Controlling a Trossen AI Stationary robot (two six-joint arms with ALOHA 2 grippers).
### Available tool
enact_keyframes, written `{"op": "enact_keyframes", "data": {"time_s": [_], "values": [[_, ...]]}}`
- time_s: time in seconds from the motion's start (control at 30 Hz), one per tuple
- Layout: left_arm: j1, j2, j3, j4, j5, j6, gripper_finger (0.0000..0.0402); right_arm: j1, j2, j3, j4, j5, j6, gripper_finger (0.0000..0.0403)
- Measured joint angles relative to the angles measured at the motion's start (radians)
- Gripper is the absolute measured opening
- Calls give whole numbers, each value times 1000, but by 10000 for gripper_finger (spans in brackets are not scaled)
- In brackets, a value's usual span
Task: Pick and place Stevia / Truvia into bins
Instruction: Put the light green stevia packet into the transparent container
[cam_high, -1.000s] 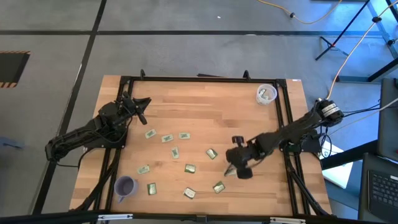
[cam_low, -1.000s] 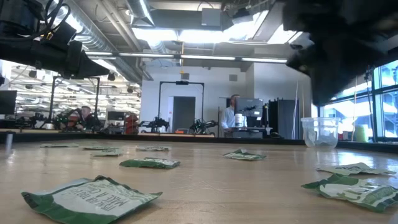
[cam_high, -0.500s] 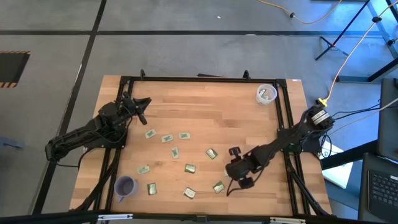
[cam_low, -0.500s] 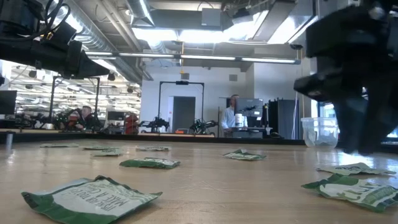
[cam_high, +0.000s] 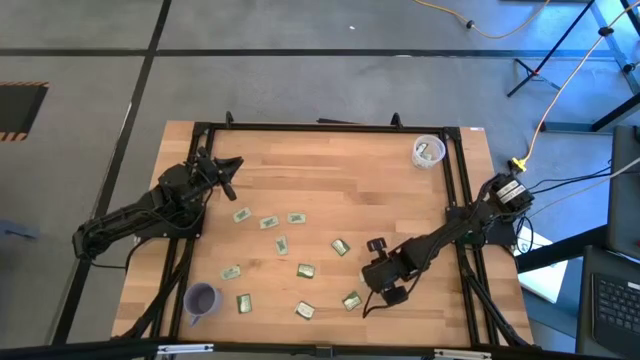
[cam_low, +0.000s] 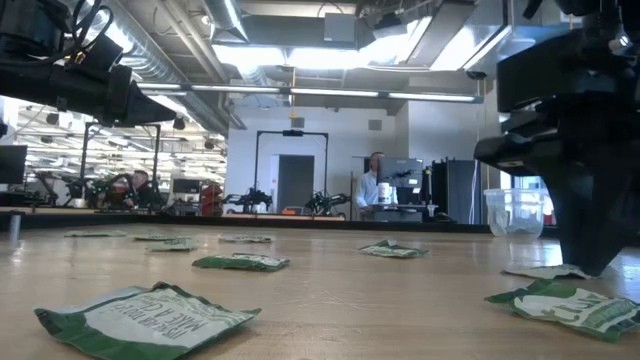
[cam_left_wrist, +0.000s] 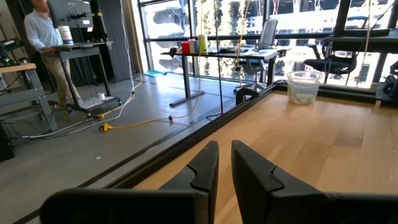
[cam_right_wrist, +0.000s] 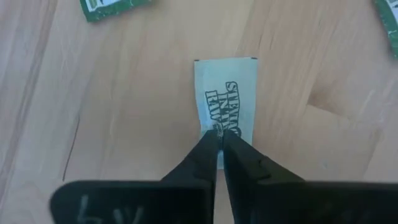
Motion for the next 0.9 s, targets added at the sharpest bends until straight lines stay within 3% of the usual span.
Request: {"op": "enact_keyframes", "data": {"time_s": [0.33, 0.53, 0.73, 0.9], "values": [[0, 0, 0, 0, 0, 0, 40, -6, -89, -10, -63, 11, 86, 8], [0, 0, 0, 0, 0, 0, 40, -83, -289, -6, -202, 229, 275, 8], [0, 1, 0, 0, 1, 0, 40, -280, -522, 3, -497, 485, 576, 7], [0, 2, 0, 0, 0, 0, 40, -525, -631, 53, -640, 502, 637, 7]]}}
